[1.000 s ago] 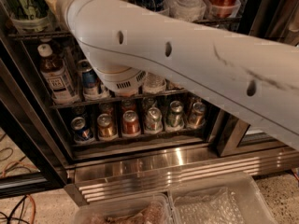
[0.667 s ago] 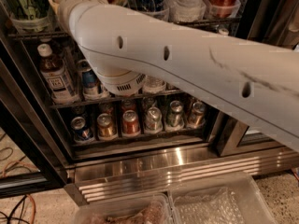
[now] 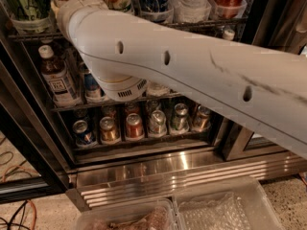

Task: Pick redbull can from top shelf of fridge

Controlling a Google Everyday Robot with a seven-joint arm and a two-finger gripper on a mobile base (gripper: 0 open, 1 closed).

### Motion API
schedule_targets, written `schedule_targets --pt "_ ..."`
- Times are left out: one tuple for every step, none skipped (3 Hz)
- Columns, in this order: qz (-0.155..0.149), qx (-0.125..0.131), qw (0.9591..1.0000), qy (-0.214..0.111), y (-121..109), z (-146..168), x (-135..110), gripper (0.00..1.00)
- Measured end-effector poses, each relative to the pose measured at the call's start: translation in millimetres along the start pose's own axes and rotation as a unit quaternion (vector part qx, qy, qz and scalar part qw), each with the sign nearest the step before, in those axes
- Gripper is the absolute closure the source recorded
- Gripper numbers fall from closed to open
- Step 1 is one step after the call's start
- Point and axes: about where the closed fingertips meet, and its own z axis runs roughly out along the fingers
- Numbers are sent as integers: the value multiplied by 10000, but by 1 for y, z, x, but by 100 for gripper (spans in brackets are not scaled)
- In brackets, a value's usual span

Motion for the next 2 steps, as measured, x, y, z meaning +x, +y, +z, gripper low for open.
schedule_targets --pt "33 -22 10000 45 2 0 2 100" --pt "41 -33 10000 77 2 0 2 100"
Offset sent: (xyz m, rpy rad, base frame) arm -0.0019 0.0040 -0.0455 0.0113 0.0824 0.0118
